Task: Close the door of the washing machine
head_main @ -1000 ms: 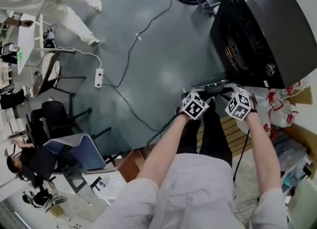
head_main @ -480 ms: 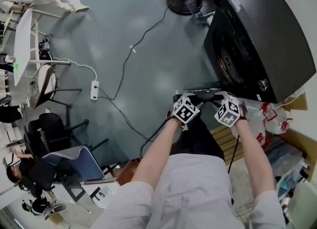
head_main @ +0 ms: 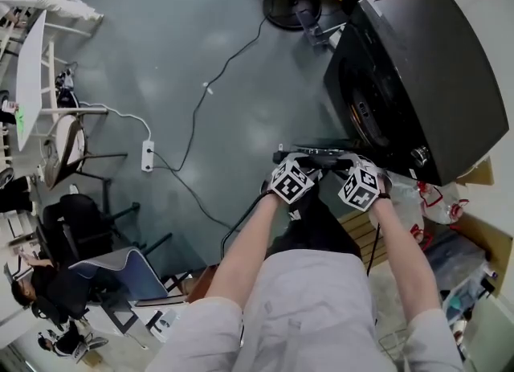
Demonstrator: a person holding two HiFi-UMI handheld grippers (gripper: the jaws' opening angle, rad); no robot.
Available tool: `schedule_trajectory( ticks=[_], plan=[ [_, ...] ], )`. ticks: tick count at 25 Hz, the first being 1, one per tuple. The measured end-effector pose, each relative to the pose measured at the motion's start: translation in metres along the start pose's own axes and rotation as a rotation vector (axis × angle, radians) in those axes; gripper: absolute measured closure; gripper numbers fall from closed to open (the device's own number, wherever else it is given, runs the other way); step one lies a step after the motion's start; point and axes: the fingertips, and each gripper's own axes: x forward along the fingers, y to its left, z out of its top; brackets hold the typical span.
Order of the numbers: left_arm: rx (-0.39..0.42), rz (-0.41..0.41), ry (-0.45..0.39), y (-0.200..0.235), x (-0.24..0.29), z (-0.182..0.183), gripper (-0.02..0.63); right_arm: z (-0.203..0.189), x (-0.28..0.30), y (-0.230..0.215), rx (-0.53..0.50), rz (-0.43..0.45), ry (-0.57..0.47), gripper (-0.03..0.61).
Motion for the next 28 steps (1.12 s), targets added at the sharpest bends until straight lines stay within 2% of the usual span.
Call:
schedule_trajectory(
  ticks=[13, 28],
  plan=[
    [0.077, 0.013, 0.029, 0.039, 0.015, 0.038, 0.410, 0.009, 0.002, -0.045, 0.126, -0.065, -0.061, 0.445],
    [0.193, -0.042, 0.067, 0.072, 0.032, 0.086, 0.403, 0.012, -0.005, -0.095, 0.259, -0.126, -0.134, 0.451]
  ],
)
